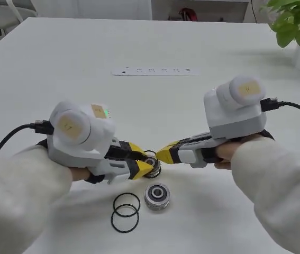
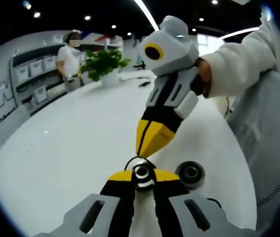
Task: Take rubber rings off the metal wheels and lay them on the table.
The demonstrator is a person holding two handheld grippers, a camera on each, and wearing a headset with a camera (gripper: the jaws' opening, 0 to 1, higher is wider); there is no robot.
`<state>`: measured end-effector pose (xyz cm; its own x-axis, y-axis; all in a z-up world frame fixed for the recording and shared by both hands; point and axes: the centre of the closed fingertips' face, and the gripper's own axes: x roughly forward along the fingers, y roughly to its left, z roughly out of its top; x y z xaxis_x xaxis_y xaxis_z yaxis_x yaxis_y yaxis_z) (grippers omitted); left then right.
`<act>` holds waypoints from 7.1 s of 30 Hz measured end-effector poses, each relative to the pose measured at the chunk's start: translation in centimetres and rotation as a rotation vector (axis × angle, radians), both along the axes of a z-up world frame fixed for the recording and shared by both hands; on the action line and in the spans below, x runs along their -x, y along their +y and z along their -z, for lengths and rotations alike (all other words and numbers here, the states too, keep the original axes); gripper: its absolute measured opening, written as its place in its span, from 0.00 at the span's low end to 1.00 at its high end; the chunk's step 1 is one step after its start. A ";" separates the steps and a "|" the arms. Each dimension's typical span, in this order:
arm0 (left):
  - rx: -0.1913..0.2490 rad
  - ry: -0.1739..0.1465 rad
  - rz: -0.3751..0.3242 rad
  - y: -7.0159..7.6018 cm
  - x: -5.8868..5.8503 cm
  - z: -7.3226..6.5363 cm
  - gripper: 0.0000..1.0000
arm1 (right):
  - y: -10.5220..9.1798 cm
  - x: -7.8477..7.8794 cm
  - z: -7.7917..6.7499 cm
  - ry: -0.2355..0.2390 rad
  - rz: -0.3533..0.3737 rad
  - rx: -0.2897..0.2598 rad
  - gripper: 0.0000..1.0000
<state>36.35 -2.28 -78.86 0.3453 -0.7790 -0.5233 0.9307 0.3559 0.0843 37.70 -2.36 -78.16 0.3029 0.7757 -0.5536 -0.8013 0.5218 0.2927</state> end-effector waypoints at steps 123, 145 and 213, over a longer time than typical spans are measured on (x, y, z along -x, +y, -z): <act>0.034 0.091 -0.035 8.5 9.4 -2.3 0.90 | 5.5 6.6 1.9 0.085 -0.234 0.064 0.00; 0.025 0.095 -0.034 8.6 9.4 -2.1 0.89 | 5.7 6.7 2.2 0.038 -0.261 0.094 0.05; 0.081 0.051 -0.087 8.6 7.9 -4.3 0.88 | -0.5 1.3 -4.1 -0.066 -0.063 -0.067 0.30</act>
